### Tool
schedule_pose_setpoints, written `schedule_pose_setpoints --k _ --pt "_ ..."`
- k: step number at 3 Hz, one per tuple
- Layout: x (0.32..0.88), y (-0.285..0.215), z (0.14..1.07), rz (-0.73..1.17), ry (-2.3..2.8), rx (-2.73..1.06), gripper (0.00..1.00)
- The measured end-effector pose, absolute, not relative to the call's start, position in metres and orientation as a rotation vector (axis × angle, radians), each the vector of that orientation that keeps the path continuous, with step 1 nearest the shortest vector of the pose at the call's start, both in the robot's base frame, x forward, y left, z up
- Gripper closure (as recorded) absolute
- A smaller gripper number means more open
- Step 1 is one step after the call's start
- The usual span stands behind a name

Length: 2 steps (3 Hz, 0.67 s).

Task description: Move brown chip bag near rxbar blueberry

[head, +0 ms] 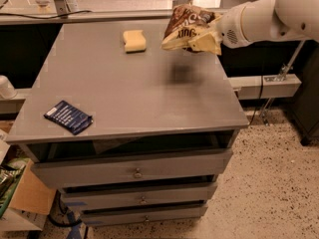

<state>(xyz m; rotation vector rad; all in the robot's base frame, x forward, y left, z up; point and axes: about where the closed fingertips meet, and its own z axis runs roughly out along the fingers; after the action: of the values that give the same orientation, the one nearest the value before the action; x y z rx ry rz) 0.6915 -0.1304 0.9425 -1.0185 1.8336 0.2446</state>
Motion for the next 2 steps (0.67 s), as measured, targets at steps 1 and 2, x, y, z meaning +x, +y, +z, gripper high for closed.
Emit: schedule_pose_setpoints --k 1,2 --pt "0.654 -0.108 0.937 0.295 1.795 -1.147 1.00" --pt "0.611 -0.089 0.926 0.344 1.756 -1.277 1.00"
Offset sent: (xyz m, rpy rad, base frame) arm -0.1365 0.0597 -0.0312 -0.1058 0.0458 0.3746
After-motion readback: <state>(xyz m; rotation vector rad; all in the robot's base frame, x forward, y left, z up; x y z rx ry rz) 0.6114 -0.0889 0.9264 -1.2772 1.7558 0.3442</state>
